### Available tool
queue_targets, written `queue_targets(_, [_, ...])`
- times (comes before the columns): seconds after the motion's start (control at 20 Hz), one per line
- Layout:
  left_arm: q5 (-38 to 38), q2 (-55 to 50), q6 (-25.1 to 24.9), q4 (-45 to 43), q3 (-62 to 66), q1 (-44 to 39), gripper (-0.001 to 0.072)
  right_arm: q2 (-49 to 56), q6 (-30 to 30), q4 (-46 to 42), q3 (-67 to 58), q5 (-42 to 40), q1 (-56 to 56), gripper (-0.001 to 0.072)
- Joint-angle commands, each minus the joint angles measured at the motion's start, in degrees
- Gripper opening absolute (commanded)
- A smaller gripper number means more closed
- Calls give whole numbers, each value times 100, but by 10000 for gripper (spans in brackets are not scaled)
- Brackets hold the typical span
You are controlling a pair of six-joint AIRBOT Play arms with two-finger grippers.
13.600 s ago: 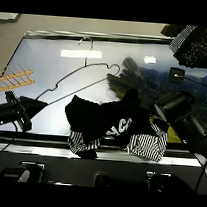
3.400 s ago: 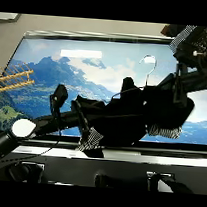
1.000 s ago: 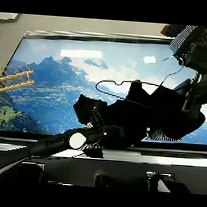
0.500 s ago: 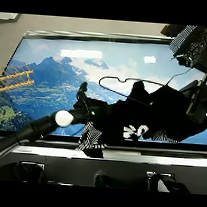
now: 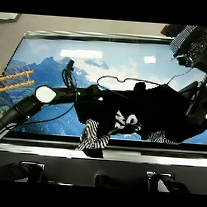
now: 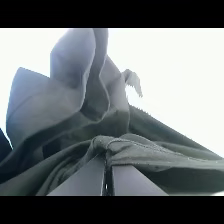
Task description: Fold the clothes and pants, and hang the long-sleeved shirts on hangers.
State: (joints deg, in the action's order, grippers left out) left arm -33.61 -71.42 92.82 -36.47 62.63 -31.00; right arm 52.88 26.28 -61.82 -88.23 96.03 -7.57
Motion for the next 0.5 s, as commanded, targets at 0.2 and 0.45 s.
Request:
queue_targets(0.2, [-153,-4,-31,-282,236,411,16,245,-13,-22,72,-44,4,23])
queue_targets(0.45, [-140,-50,-138,-284,424,566,16,457,-11,-22,76,-157,4,23])
